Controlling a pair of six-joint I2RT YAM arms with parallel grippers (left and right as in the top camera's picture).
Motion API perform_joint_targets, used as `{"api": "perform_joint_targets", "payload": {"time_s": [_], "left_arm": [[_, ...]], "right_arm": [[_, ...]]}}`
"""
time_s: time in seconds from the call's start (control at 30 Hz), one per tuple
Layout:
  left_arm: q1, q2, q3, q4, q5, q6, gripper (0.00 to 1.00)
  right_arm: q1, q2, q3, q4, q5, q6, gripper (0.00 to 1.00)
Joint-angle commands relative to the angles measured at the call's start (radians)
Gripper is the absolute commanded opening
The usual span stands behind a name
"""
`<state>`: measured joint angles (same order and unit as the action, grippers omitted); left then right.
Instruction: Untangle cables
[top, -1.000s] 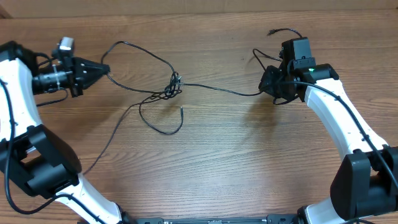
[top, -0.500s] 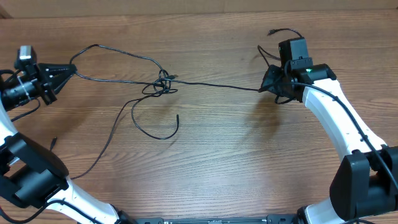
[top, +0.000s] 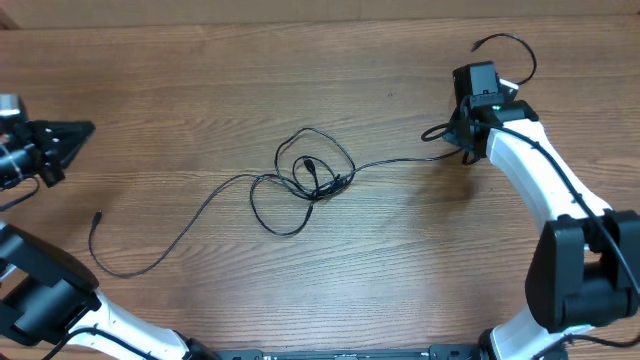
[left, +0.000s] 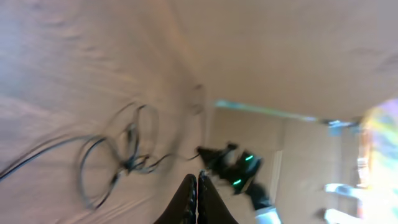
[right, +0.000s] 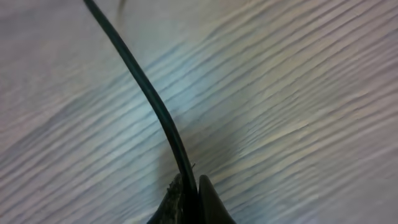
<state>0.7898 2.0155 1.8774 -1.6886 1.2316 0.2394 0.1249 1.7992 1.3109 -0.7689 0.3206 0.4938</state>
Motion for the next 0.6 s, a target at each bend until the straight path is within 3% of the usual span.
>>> {"api": "perform_joint_targets", "payload": {"time_s": [0.0,0.13,0.23,0.37,0.57], "left_arm": [[-0.102,-0.024,0.007,-0.002,-0.2,0.008,0.04],[-0.238,-0.024,0.007,0.013,-0.278,0.006,0.22],[-0.383,-0.024,0.007,0.055,-0.43,-0.078,0.49],[-0.539,-0.024,0.007,0.09,-0.57,-0.192,0.49],[-0.754,-0.024,0.006,0.15,-0.691,-0.32,0.5]], "right_arm": [[-0.003,0.017,0.024,0.017,-0.211,0.002,0.04],[-0.003,0.017,0.024,0.036,-0.314,0.002,0.04],[-0.003,0.017,0.024,0.032,-0.359,0.002,0.07],[-0.003,0.017,0.024,0.03,-0.393,0.002,0.22],[-0.003,0.017,0.024,0.029,-0.406,0.002,0.23]]}}
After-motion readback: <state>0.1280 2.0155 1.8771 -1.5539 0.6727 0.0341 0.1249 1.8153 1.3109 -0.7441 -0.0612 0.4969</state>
